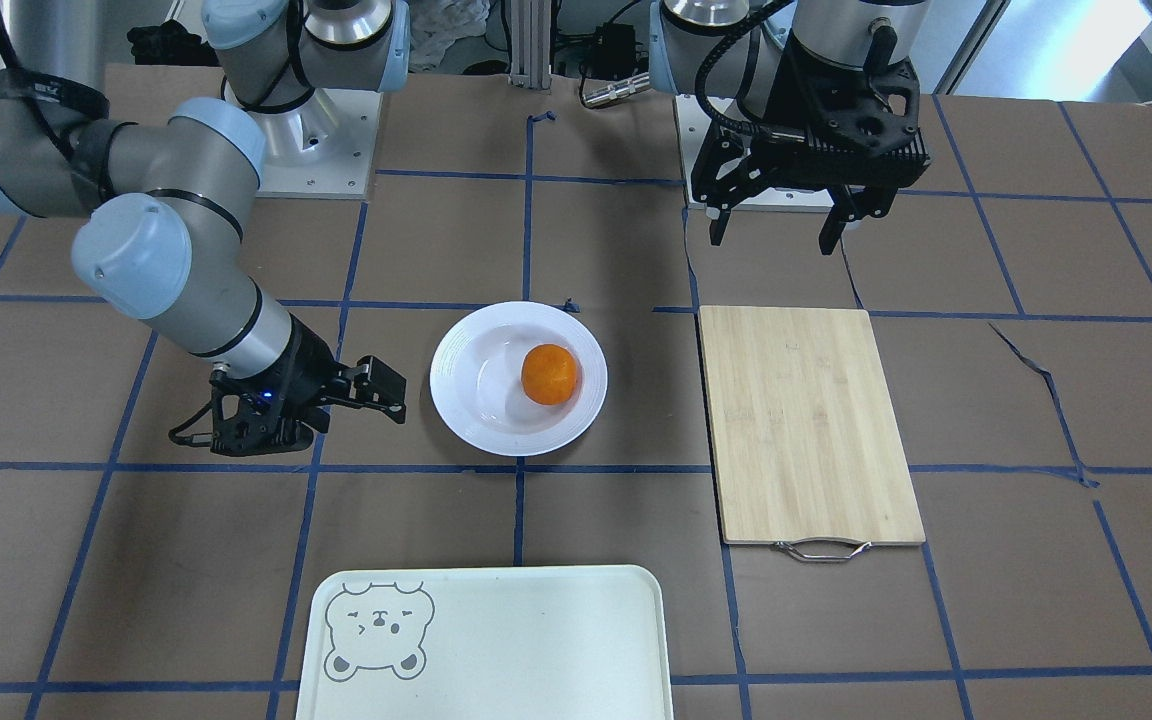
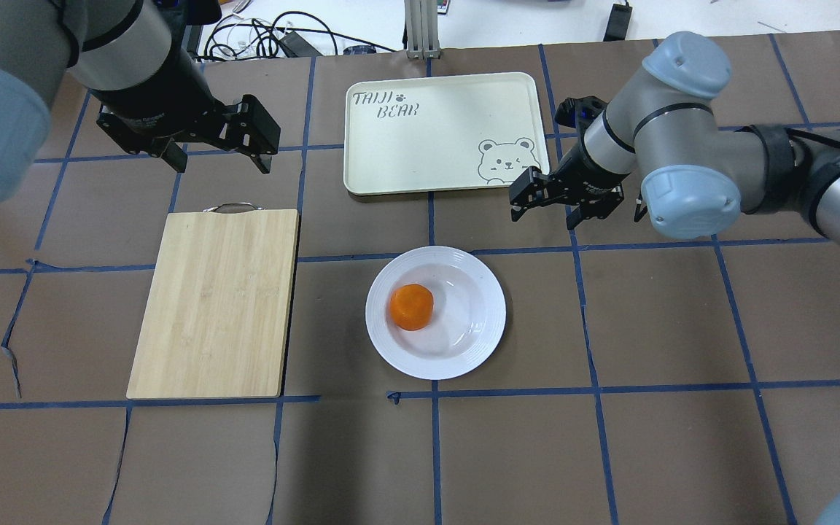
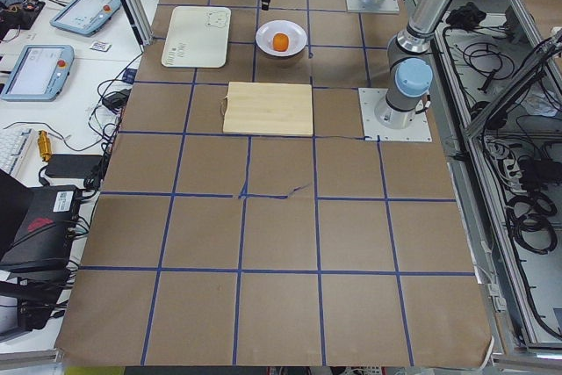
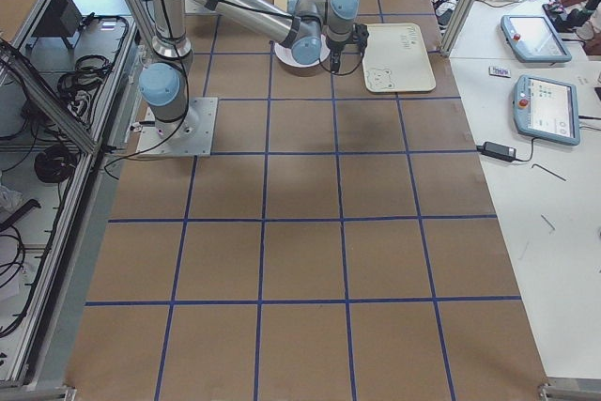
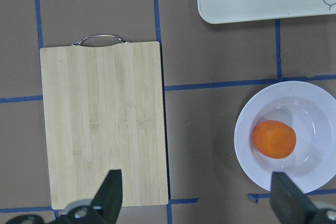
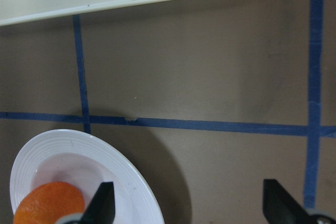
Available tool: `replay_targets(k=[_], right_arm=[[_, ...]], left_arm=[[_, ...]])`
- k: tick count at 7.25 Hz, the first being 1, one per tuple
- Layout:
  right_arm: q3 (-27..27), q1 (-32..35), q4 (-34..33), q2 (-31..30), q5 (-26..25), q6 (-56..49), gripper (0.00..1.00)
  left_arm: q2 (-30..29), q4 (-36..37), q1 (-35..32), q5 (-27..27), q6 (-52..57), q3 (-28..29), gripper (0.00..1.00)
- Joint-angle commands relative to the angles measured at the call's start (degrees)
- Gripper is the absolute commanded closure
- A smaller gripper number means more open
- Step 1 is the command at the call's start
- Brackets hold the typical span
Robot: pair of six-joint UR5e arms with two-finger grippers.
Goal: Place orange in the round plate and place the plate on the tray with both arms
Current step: 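Reach the right gripper down to the rim of the white plate, then grip the plate rim with the right gripper and slide it onto the bear tray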
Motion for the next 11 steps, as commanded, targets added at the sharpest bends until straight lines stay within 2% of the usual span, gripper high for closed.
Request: replay_targets(k=[1, 3, 6, 9, 10, 11], right_arm=[[4.3, 0.4, -7.9, 4.0, 5.2, 0.2, 0.00], [6.7, 1.3, -9.1, 4.8, 8.1, 0.3, 0.02], [8.9, 5.0, -11.7, 5.1, 8.0, 1.4, 0.09], [11.7, 5.1, -13.7, 5.1, 8.1, 1.5, 0.17], [11.8, 5.1, -13.7, 5.0, 8.1, 1.5, 0.32], [11.7, 5.1, -13.7, 5.0, 7.8, 1.5, 0.59]], left_arm=[[0.0, 0.0, 0.0, 0.0, 0.0, 0.0, 0.00], [0.0, 0.0, 0.0, 0.0, 0.0, 0.0, 0.00], [0.1, 0.0, 0.0, 0.0, 0.0, 0.0, 0.00], [0.1, 0.0, 0.0, 0.0, 0.0, 0.0, 0.00], [0.1, 0.0, 0.0, 0.0, 0.0, 0.0, 0.00], [0.1, 0.0, 0.0, 0.0, 0.0, 0.0, 0.00]])
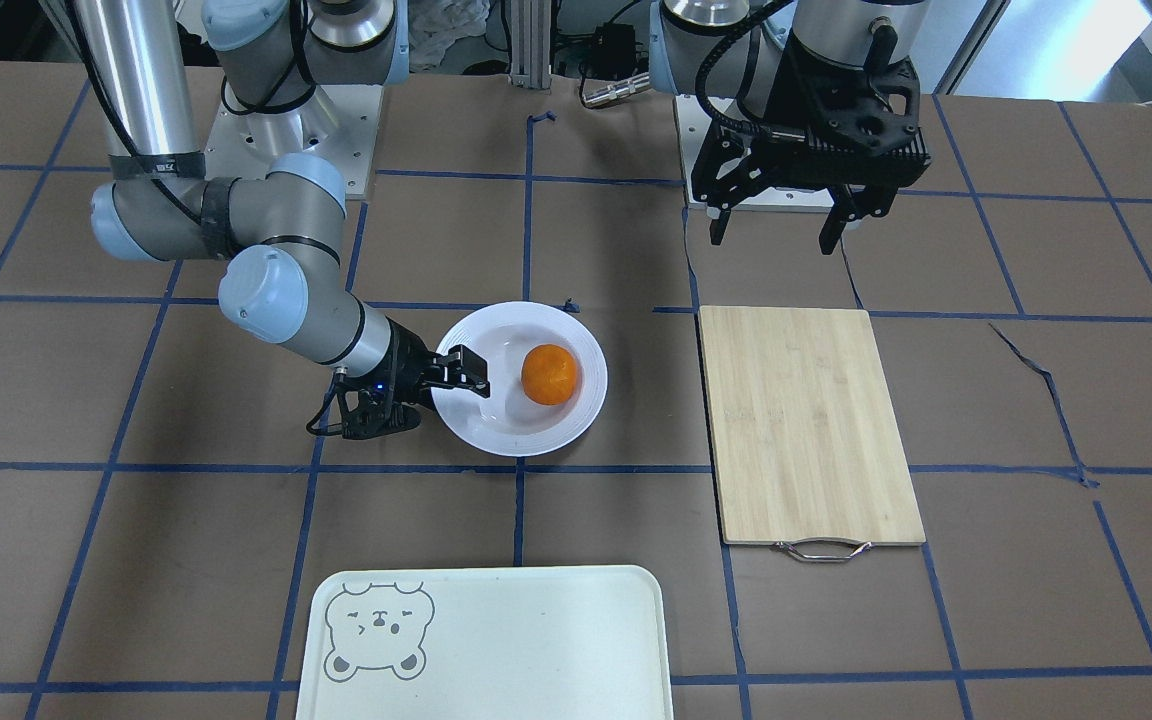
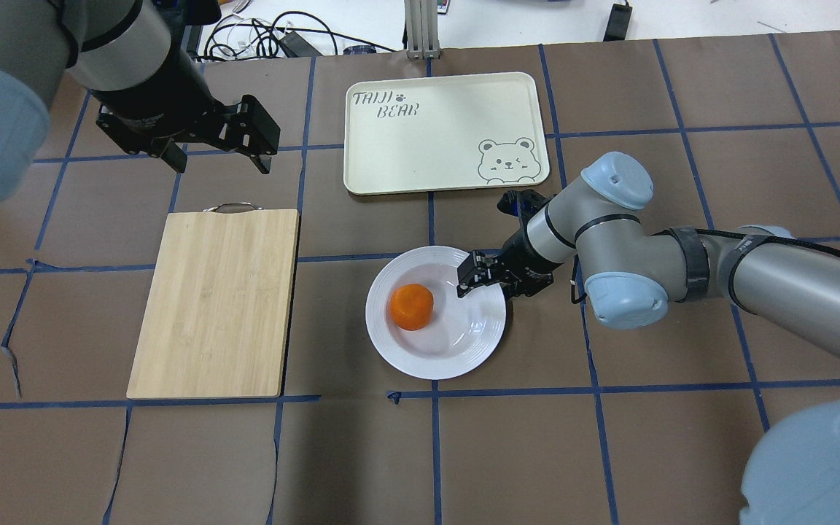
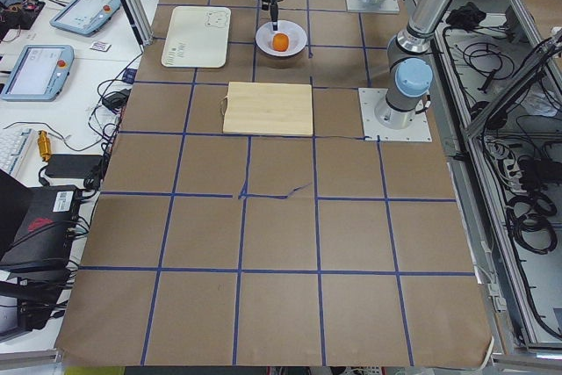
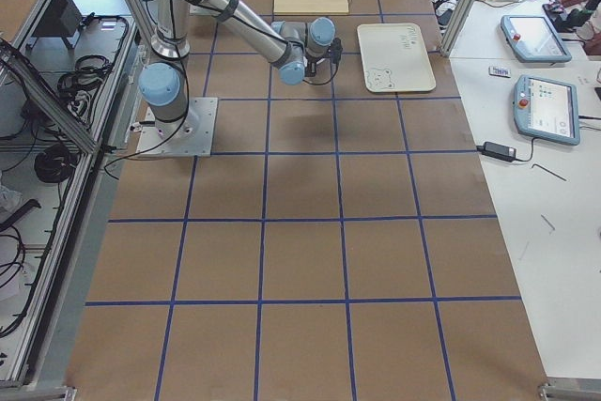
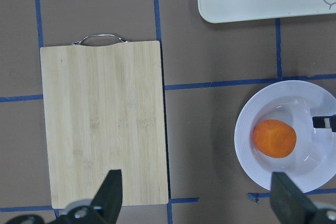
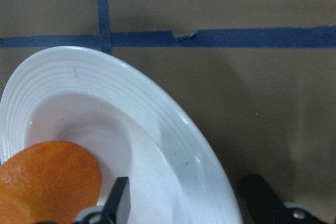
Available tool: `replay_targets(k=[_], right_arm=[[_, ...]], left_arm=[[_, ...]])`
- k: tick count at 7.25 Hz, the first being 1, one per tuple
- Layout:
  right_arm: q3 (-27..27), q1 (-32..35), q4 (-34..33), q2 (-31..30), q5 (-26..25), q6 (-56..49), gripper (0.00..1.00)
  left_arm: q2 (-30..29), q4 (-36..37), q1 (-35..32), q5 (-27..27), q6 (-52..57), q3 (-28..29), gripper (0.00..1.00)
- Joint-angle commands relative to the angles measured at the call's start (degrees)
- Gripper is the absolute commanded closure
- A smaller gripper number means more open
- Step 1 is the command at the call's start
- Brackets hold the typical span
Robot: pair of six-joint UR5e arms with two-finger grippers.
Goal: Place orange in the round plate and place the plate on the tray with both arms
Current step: 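Grip the plate rim with the right gripper and slide it onto the bear tray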
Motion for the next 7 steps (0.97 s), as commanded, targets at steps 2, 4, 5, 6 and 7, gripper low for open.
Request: replay_targets(k=[2, 4, 5, 6, 7], right_arm=[[-0.1, 0.1, -0.1, 0.0, -0.2, -1.1, 1.00], [-0.9, -0.4, 0.0, 0.0, 0.2, -0.8, 1.00], [-2.7, -0.8, 0.0, -0.1, 0.9, -0.2, 1.00], [-5.1, -1.5, 0.4, 0.0, 2.5, 0.6, 1.00], [-6.3, -2.7, 0.5, 0.0, 3.9, 1.1, 1.00]], left_arm=[[0.0, 0.0, 0.0, 0.0, 0.0, 0.0, 0.00], [0.0, 0.0, 0.0, 0.0, 0.1, 0.0, 0.00], [0.0, 0.0, 0.0, 0.0, 0.0, 0.0, 0.00], [0.0, 0.0, 0.0, 0.0, 0.0, 0.0, 0.00], [0.0, 0.0, 0.0, 0.0, 0.0, 0.0, 0.00]])
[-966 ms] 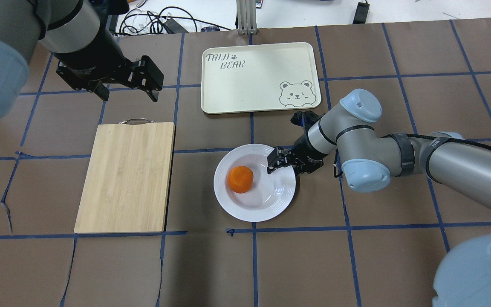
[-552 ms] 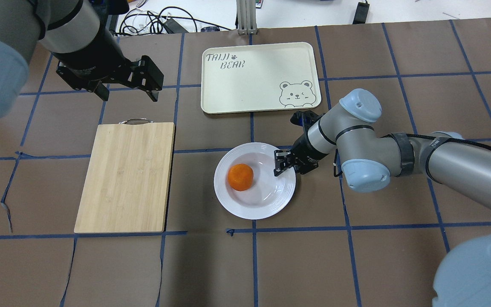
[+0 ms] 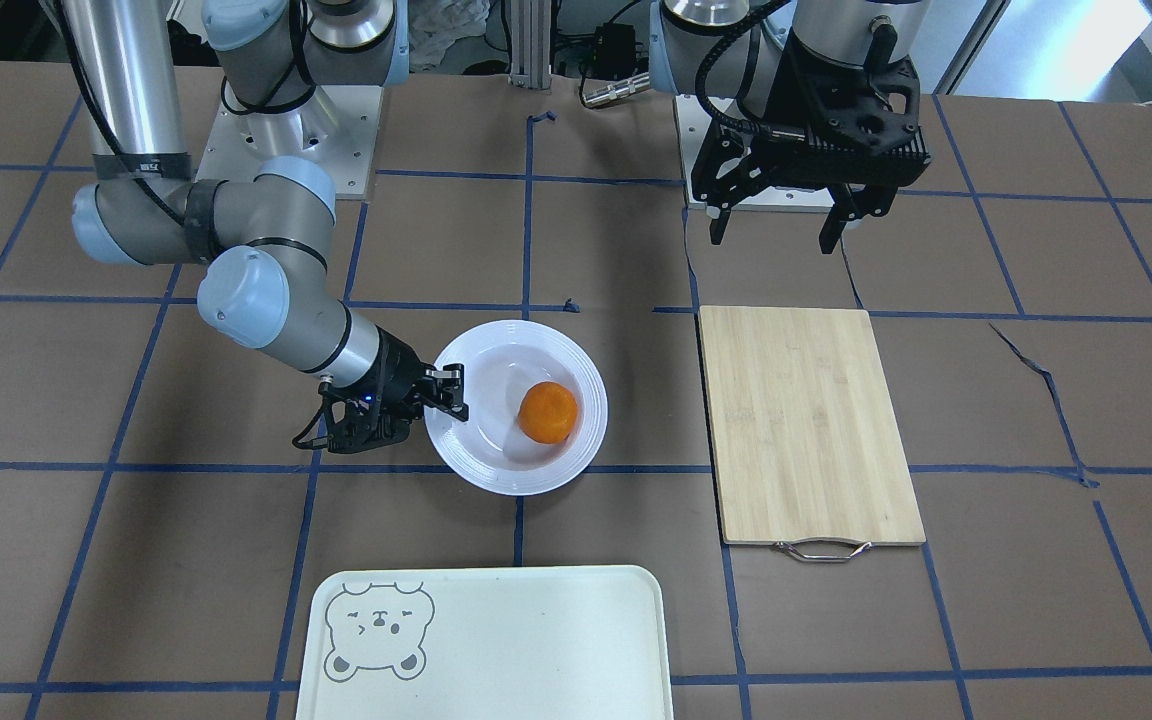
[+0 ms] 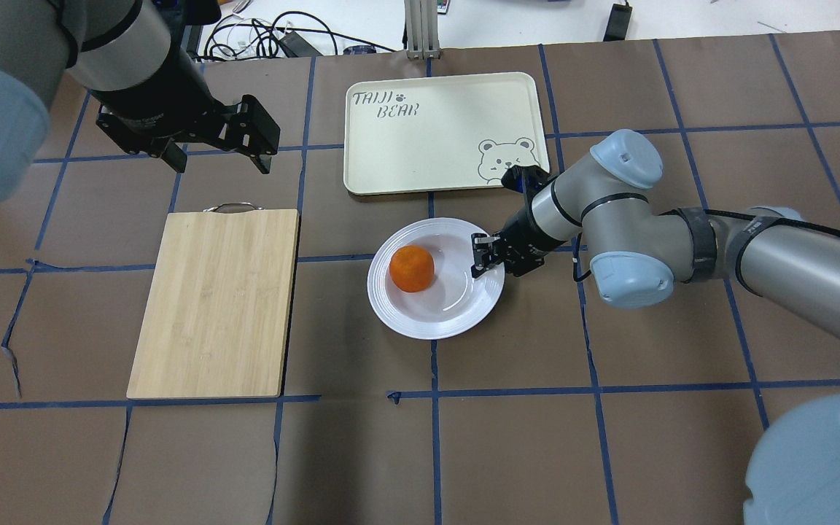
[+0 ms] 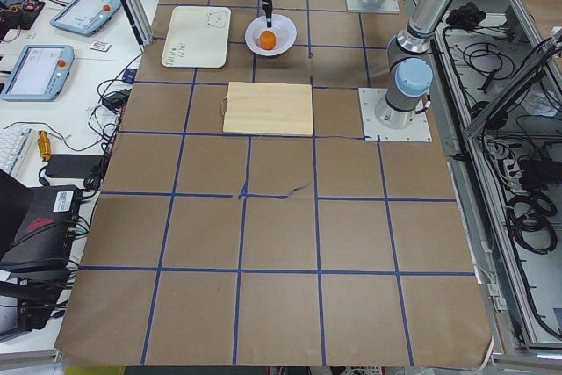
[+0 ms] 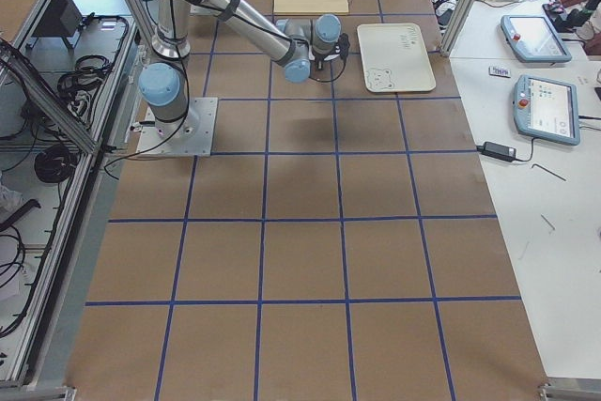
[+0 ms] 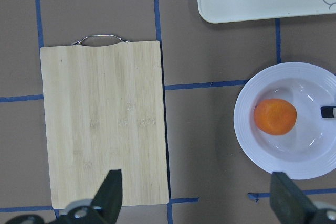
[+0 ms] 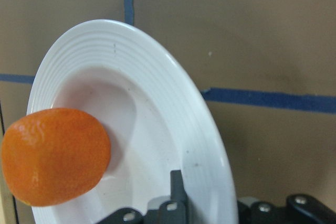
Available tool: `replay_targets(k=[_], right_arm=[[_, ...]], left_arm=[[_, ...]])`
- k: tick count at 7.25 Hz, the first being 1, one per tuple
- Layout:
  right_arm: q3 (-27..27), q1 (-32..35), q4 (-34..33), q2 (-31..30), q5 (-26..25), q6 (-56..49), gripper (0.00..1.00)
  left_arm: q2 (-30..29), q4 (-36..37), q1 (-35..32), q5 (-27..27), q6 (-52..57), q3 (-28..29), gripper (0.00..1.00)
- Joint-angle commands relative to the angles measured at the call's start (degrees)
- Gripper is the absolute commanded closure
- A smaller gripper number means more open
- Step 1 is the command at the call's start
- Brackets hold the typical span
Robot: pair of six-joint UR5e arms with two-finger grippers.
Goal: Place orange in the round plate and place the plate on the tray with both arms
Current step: 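Grip the plate rim with the right gripper and slide it onto the bear tray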
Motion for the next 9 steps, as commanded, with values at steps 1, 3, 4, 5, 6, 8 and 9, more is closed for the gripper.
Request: replay_targets(k=[1, 3, 4, 5, 6, 8, 9], right_arm=[[-2.1, -2.3, 0.4, 0.0, 3.4, 0.7, 1.00], [-3.2, -3.2, -0.2, -0.1, 6.1, 0.7, 1.00], [-5.8, -3.6, -0.3, 0.2, 6.4, 0.6, 1.00], [-11.0, -3.8, -0.3, 3.1, 6.3, 1.0, 1.00], [-18.1, -3.8, -0.3, 8.7, 6.2, 1.9, 1.00], [-30.0, -3.8, -0.2, 17.8, 5.4, 3.2, 1.00], [-33.9, -3.8, -0.1, 21.7, 5.2, 4.1, 1.00]], left_arm=[[0.0, 0.0, 0.0, 0.0, 0.0, 0.0, 0.00], [0.0, 0.0, 0.0, 0.0, 0.0, 0.0, 0.00], [0.0, 0.0, 0.0, 0.0, 0.0, 0.0, 0.00], [0.0, 0.0, 0.0, 0.0, 0.0, 0.0, 0.00], [0.0, 0.0, 0.0, 0.0, 0.0, 0.0, 0.00], [0.0, 0.0, 0.0, 0.0, 0.0, 0.0, 0.00], [0.0, 0.0, 0.0, 0.0, 0.0, 0.0, 0.00]])
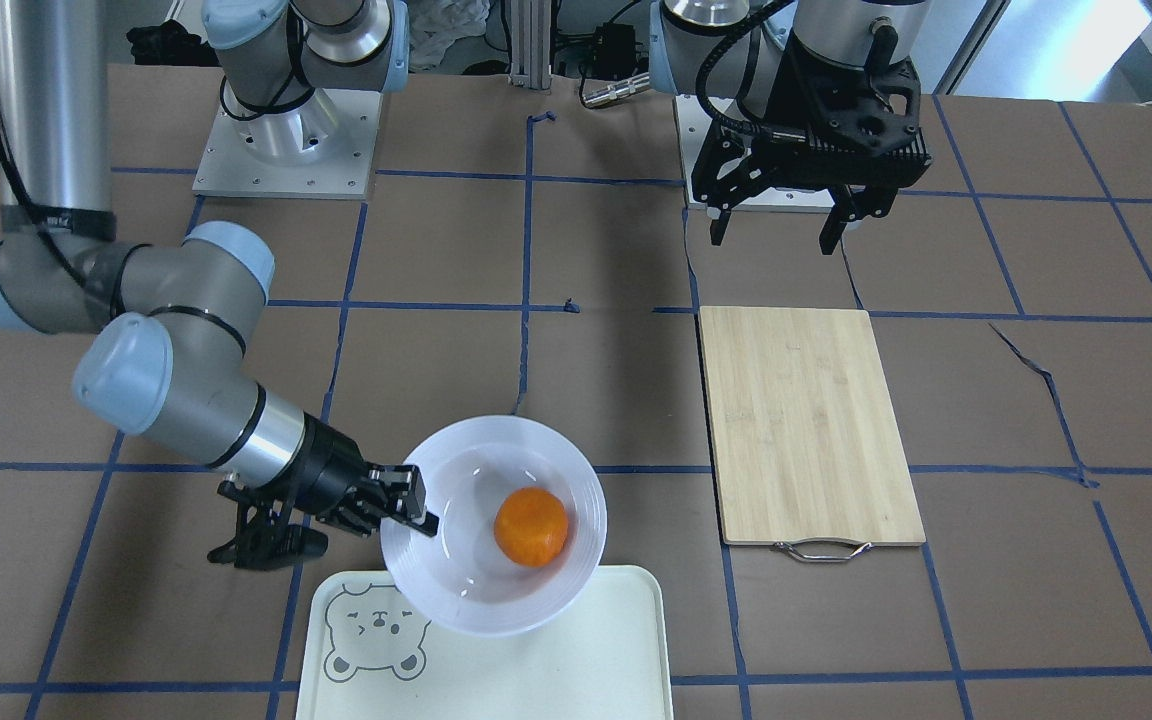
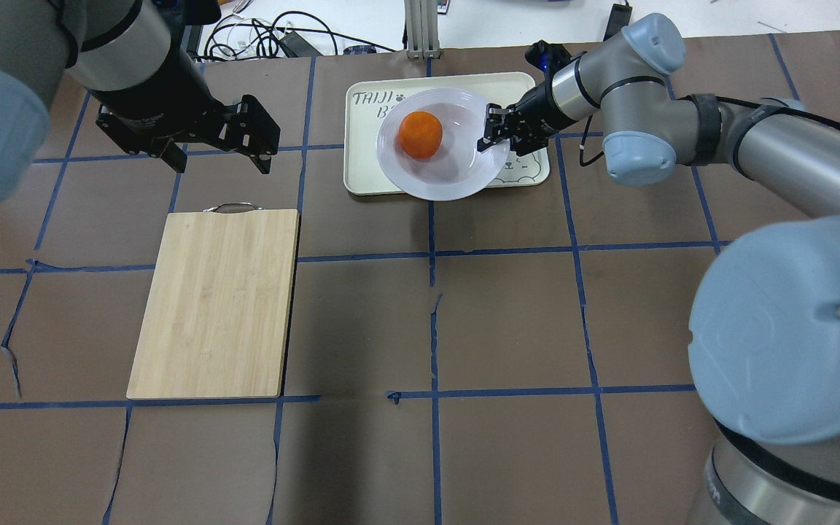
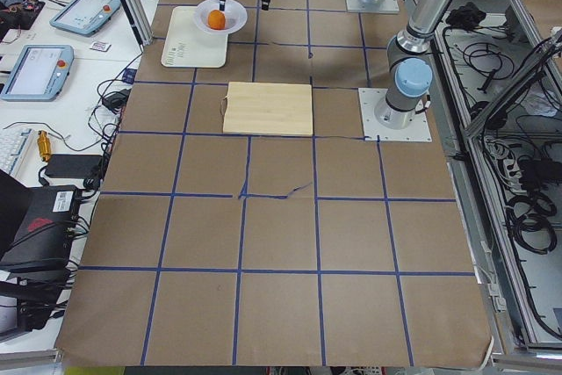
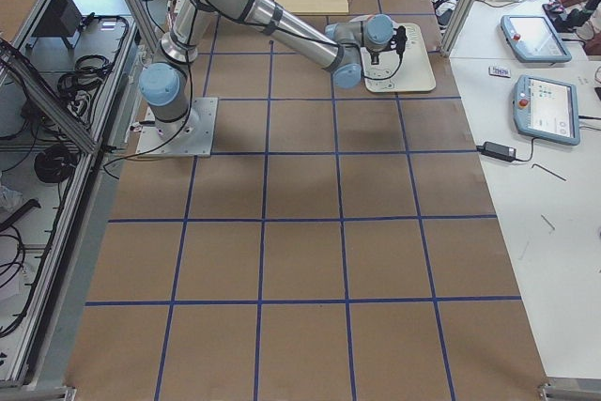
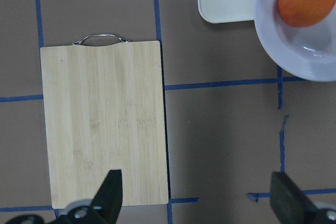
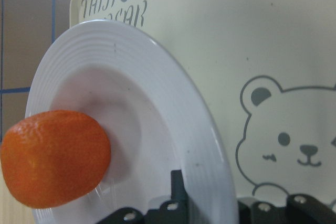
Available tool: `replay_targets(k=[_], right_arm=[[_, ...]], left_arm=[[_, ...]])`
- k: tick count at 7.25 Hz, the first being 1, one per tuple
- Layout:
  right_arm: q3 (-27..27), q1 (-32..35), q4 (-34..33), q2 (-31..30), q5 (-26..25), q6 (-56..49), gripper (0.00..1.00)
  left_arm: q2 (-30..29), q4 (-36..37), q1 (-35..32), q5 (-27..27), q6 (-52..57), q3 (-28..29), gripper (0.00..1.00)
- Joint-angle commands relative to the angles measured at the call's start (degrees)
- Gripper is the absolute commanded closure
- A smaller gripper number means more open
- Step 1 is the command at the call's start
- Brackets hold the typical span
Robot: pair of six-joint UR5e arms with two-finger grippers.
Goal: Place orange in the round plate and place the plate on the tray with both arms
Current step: 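Grip the plate rim with the right gripper and slide it onto the bear tray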
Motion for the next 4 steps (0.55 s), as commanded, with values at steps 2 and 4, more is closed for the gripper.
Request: replay_targets(k=[2, 4], right_arm=[[-10.9, 0.1, 0.0, 10.0, 0.0, 1.1, 1.00], [-11.3, 0.2, 0.0, 10.9, 0.6, 1.5, 1.00]], left_arm=[[0.0, 0.0, 0.0, 0.0, 0.0, 0.0, 0.00], [0.0, 0.0, 0.0, 0.0, 0.0, 0.0, 0.00]])
